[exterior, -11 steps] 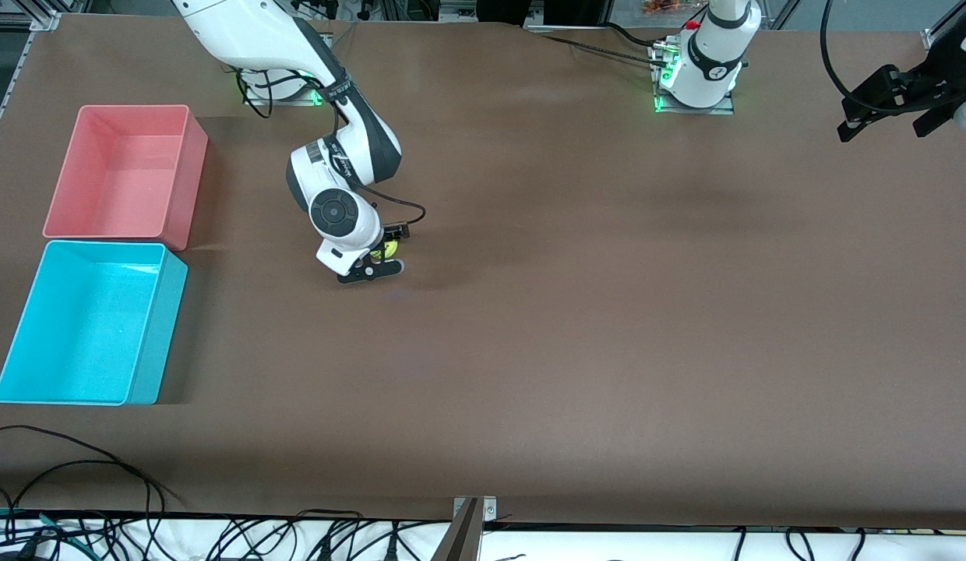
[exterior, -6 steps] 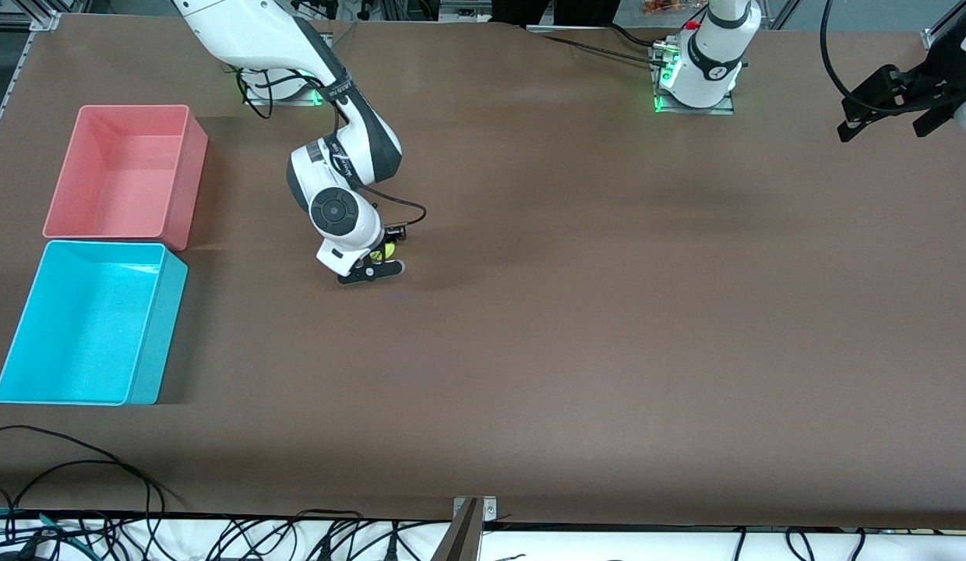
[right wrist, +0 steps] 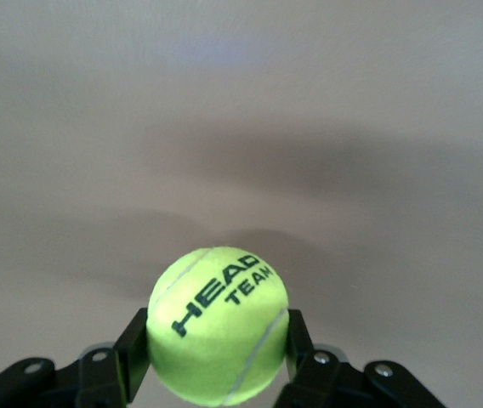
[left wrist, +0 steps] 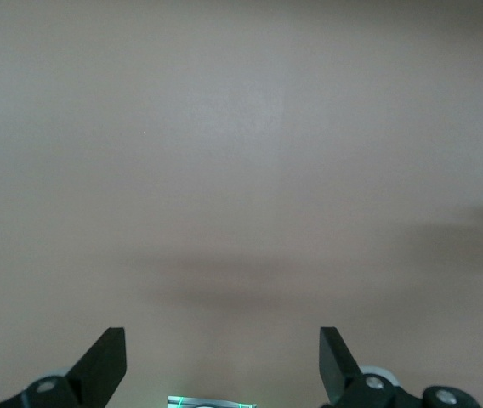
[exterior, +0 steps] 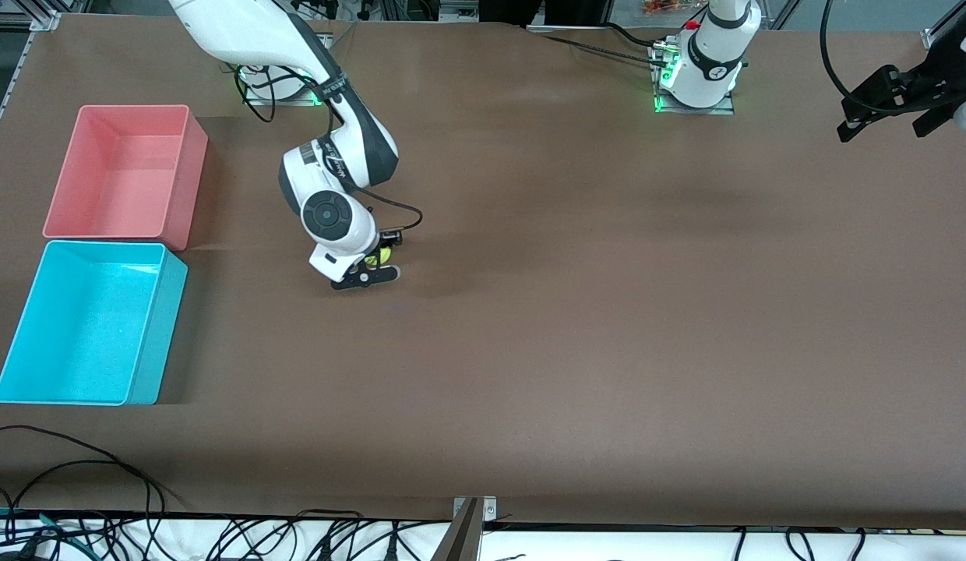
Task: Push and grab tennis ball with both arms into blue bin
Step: 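Carry the ball with the right gripper over the blue bin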
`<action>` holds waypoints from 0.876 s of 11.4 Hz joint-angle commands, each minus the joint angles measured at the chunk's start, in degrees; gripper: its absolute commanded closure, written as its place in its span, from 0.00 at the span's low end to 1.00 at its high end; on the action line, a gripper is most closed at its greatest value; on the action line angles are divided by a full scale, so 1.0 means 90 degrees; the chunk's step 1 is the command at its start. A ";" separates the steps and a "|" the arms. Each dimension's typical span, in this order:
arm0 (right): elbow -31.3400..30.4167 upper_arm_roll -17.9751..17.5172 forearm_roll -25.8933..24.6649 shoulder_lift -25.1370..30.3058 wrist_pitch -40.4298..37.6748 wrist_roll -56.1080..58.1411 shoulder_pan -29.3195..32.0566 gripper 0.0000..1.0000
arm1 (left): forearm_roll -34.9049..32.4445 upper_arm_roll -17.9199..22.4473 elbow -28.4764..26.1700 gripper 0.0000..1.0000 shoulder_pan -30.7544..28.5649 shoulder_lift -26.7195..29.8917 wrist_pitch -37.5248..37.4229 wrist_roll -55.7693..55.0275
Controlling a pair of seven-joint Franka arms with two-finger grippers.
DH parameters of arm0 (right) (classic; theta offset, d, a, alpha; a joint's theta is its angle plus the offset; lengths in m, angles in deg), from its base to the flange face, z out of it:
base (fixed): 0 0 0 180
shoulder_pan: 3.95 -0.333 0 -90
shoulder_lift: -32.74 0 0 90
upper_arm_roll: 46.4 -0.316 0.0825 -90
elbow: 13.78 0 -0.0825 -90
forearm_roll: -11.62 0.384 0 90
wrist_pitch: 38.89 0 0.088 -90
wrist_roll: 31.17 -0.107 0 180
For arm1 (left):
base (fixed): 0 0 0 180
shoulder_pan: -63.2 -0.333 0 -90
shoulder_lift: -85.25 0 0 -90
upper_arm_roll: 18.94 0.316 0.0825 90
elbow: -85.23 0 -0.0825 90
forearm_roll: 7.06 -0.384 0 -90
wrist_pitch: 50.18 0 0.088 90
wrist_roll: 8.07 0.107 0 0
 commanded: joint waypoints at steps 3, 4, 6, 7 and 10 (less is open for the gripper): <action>0.1632 0.1217 -0.0059 0.0304 -0.2651 0.0801 -0.0042 0.76 | -0.0100 -0.0162 0.0336 0.00 0.0043 -0.0260 -0.0602 0.0853; 0.1653 0.1617 -0.0039 0.0402 -0.2829 0.1161 -0.0042 0.76 | -0.0071 -0.0162 0.0356 0.00 0.0052 -0.0260 -0.0572 0.0853; 0.1653 0.2476 0.0029 0.0529 -0.3006 0.1893 -0.0023 0.76 | -0.0061 -0.0162 0.0376 0.00 0.0043 -0.0251 -0.0291 0.0853; 0.1644 0.2818 0.0029 0.0501 -0.2968 0.2255 -0.0003 0.76 | -0.0061 -0.0181 0.0376 0.00 0.0043 -0.0251 -0.0163 0.0853; 0.1614 0.2998 0.0039 0.0413 -0.2530 0.3076 0.0843 0.76 | -0.0002 -0.0142 0.0366 0.00 0.0033 -0.0270 0.0189 0.0853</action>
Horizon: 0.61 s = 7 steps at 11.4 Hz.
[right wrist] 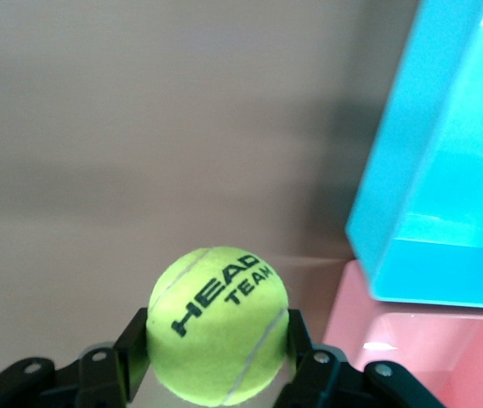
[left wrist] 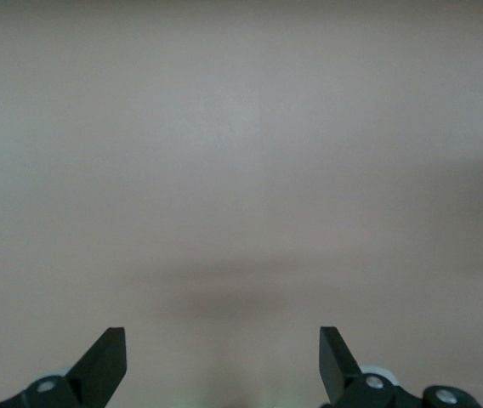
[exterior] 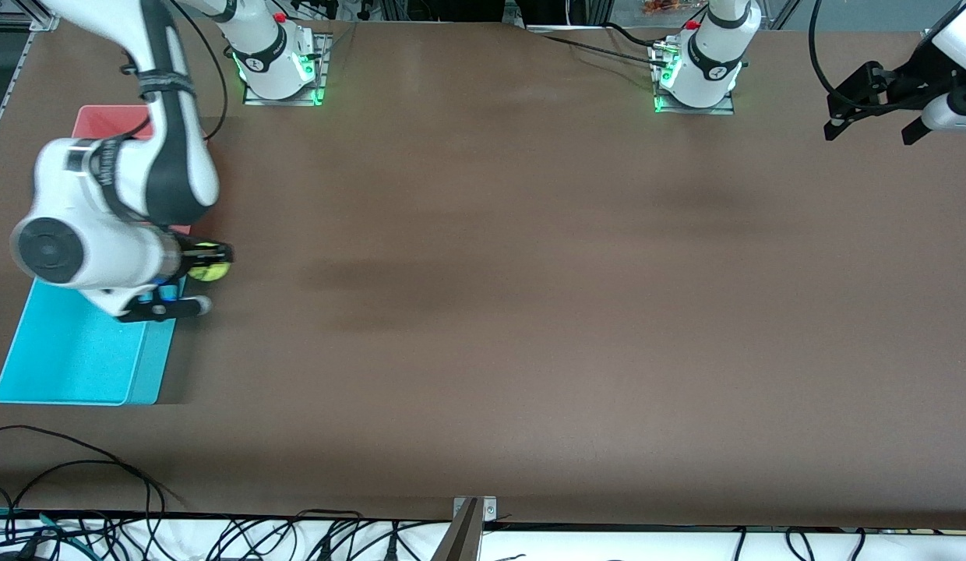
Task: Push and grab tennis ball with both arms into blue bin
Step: 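Carry the ball with the right gripper over the blue bin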
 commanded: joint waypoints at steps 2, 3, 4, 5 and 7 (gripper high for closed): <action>-0.0036 0.0010 0.0064 -0.0250 0.0752 0.1306 0.1265 0.76 | -0.0012 0.0001 0.0212 0.00 0.0037 -0.0289 0.0484 0.0140; -0.0036 0.0010 0.0132 -0.0406 0.1026 0.1686 0.1607 0.76 | -0.0032 0.0001 0.0212 0.00 0.0037 -0.0318 0.0602 0.0140; -0.0046 0.0000 0.0326 -0.0562 0.1299 0.1883 0.1891 0.76 | -0.0042 0.0001 0.0212 0.00 0.0017 -0.0319 0.0603 0.0150; -0.0046 0.0000 0.0357 -0.0776 0.1543 0.2253 0.2106 0.76 | -0.0013 0.0001 0.0212 0.00 -0.0031 -0.0328 0.0603 0.0150; -0.0239 -0.0010 0.0367 -0.0895 0.1818 0.2266 0.2196 0.76 | -0.0032 0.0001 0.0182 0.00 -0.0022 -0.0319 0.0555 0.0140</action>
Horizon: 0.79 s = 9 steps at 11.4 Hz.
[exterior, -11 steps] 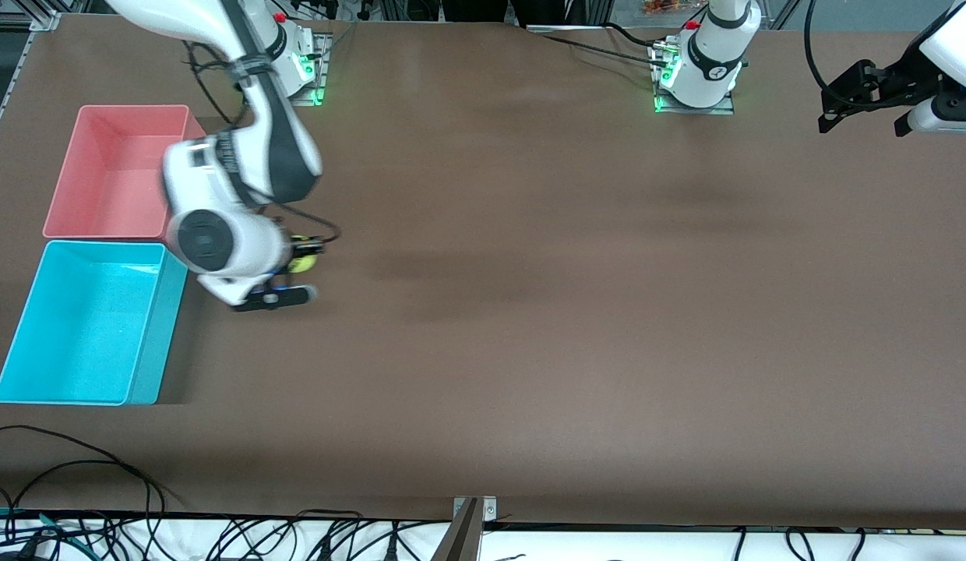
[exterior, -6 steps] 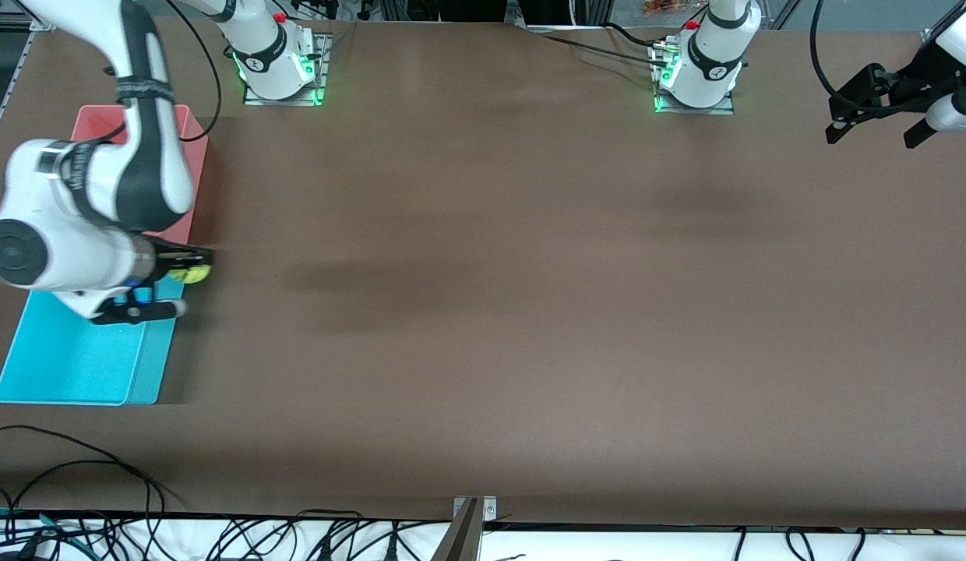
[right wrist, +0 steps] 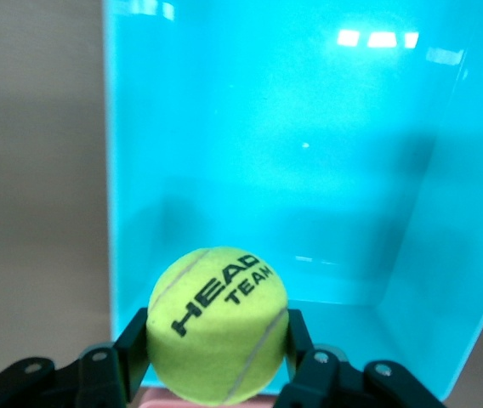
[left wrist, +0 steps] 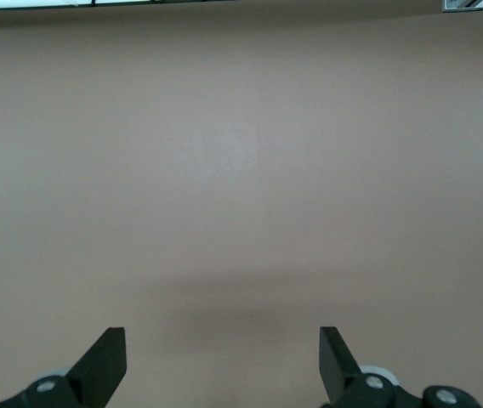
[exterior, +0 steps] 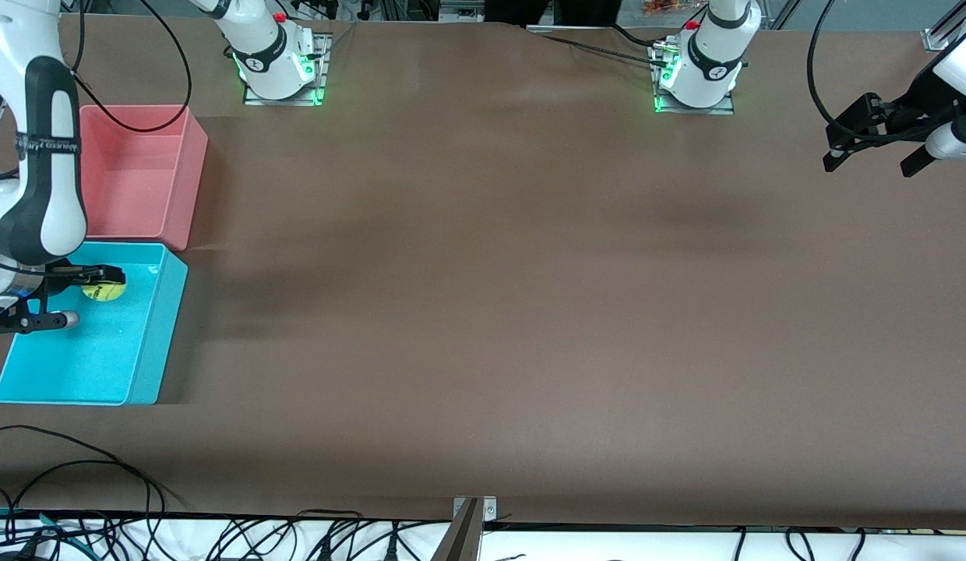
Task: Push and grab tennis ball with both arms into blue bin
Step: 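Open the right gripper to drop the ball into the blue bin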
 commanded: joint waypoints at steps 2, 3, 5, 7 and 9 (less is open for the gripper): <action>-0.0517 -0.0080 0.0184 -0.0250 0.0719 0.0207 0.0251 0.76 | -0.0022 -0.0003 0.0189 0.00 -0.0071 -0.0065 -0.0150 0.0136; -0.0567 -0.0138 0.0320 -0.0357 0.0827 0.0207 0.0329 0.75 | -0.0022 -0.0003 0.0189 0.00 -0.0071 -0.0065 -0.0150 0.0136; -0.0606 -0.0197 0.0448 -0.0523 0.0925 0.0207 0.0330 0.53 | -0.0012 -0.0013 0.0179 0.00 -0.0003 -0.0075 -0.0150 0.0117; -0.0606 -0.0197 0.0438 -0.0504 0.0858 0.0207 0.0311 0.00 | -0.0012 -0.0013 0.0189 0.00 -0.0022 -0.0065 -0.0150 0.0146; -0.0538 -0.0197 0.0438 -0.0465 0.0779 0.0217 0.0301 0.00 | -0.0003 -0.0013 0.0208 0.00 -0.0042 -0.0065 -0.0150 0.0146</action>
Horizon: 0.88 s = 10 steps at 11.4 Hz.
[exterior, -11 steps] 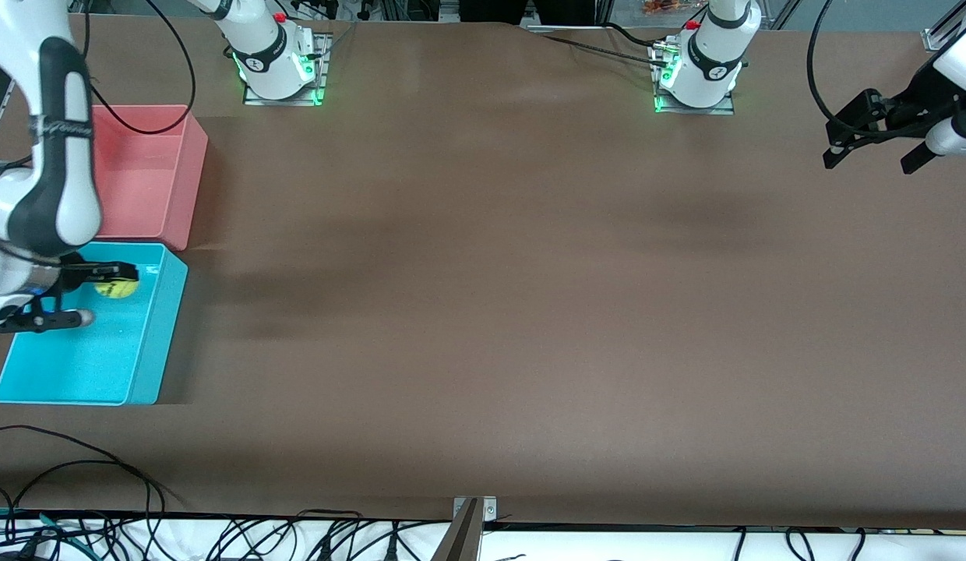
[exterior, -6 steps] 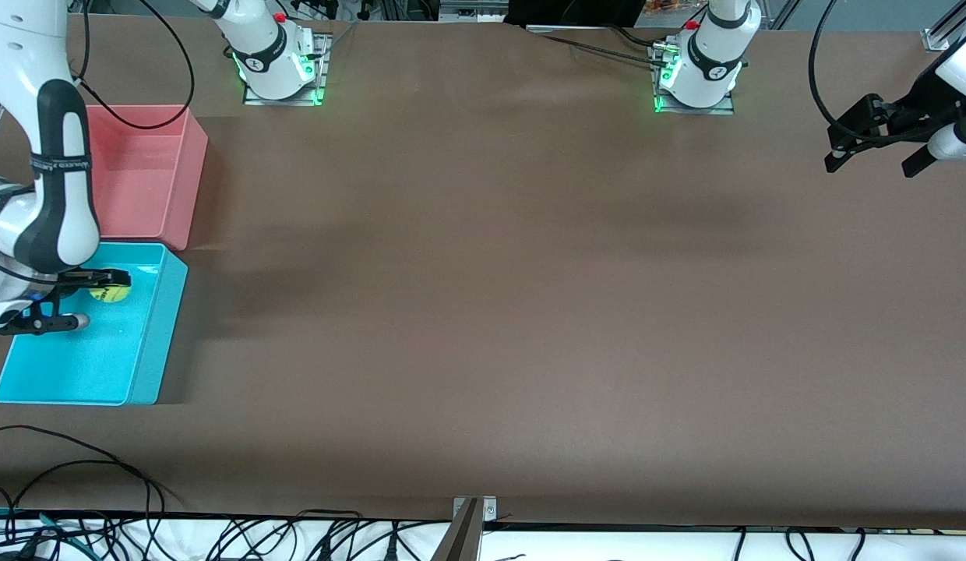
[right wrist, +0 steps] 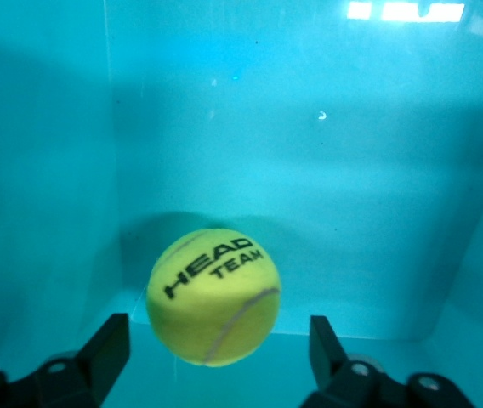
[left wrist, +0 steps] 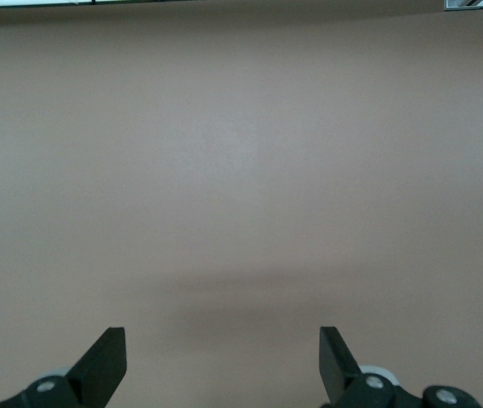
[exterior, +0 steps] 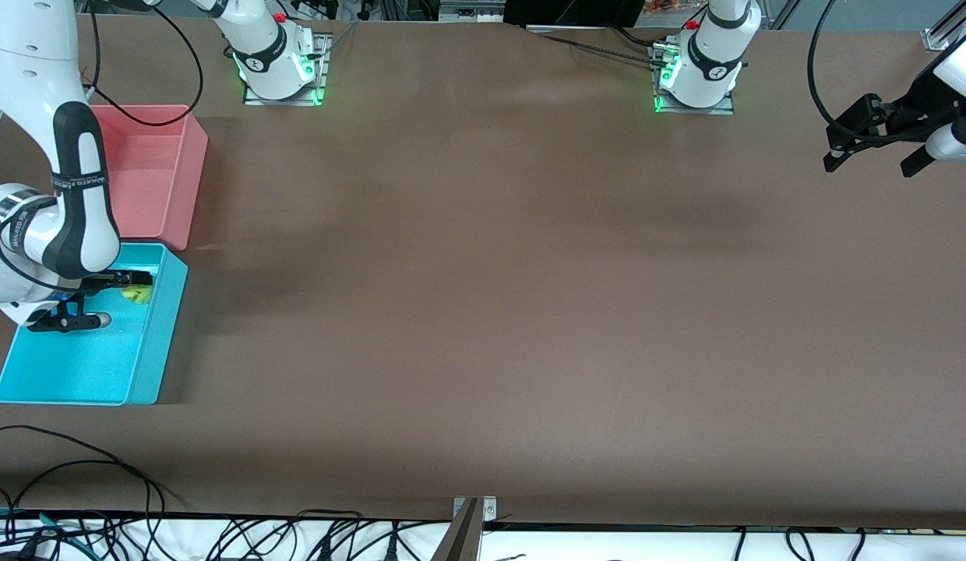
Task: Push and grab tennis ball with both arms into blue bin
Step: 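Open the right gripper to drop the ball into the blue bin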
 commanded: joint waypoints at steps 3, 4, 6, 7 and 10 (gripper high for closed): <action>0.0263 0.0013 0.0093 0.0406 -0.0394 0.0127 0.0058 0.00 | -0.0022 -0.0016 0.0202 0.00 0.0022 -0.0069 -0.0110 0.0087; 0.0487 0.0081 0.0054 0.0533 -0.0676 0.0127 0.0068 0.00 | -0.0022 -0.0016 0.0202 0.00 -0.0017 -0.0069 -0.0110 0.0145; 0.1217 0.0247 0.0054 0.0641 -0.1680 0.0050 0.0058 0.00 | -0.0022 0.0004 0.0202 0.00 -0.0056 -0.0060 -0.0110 0.0155; 0.1685 0.0344 0.0054 0.0680 -0.2275 0.0001 0.0048 0.00 | -0.0022 0.0004 0.0202 0.00 -0.0056 -0.0050 -0.0119 0.0146; 0.2295 0.0384 0.0092 0.1303 -0.3139 -0.0788 0.0048 0.00 | -0.0080 -0.0064 0.0212 0.00 -0.0017 -0.0059 -0.0119 0.0019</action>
